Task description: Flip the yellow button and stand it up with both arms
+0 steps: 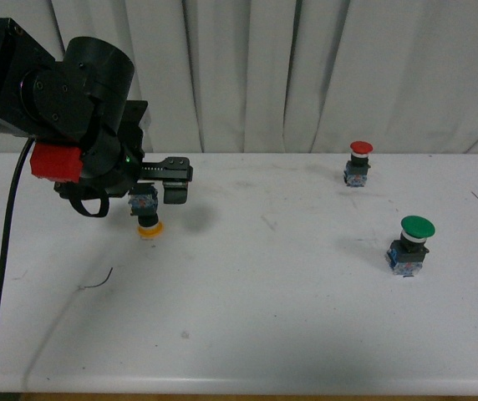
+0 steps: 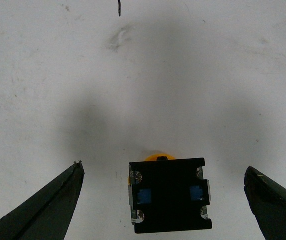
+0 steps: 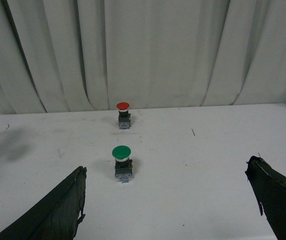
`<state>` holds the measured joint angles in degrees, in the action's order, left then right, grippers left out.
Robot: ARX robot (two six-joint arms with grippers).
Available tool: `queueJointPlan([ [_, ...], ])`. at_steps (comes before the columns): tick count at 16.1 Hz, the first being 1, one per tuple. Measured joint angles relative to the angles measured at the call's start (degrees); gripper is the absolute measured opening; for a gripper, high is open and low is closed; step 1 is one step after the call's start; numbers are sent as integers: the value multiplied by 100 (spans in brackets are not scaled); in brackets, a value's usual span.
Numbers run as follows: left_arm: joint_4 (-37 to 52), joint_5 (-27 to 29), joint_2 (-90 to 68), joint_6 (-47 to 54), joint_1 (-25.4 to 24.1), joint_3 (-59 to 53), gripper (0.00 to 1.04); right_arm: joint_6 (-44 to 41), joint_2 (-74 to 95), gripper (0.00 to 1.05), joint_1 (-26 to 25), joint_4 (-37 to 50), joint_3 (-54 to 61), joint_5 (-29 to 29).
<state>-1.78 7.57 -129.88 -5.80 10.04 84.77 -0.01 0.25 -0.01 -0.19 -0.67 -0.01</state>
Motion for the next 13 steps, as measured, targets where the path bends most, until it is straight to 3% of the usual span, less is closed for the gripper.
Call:
queueJointPlan([
  [2,-35,20,-4,22,0,17,94,0,0,98,0,-2,0,2],
  [5,-59,63,-4,22,0,31,67,0,0,98,0,0,0,0],
  [13,-81,90,-4,17,22,52,39,0,0,98,0,0,0,2],
])
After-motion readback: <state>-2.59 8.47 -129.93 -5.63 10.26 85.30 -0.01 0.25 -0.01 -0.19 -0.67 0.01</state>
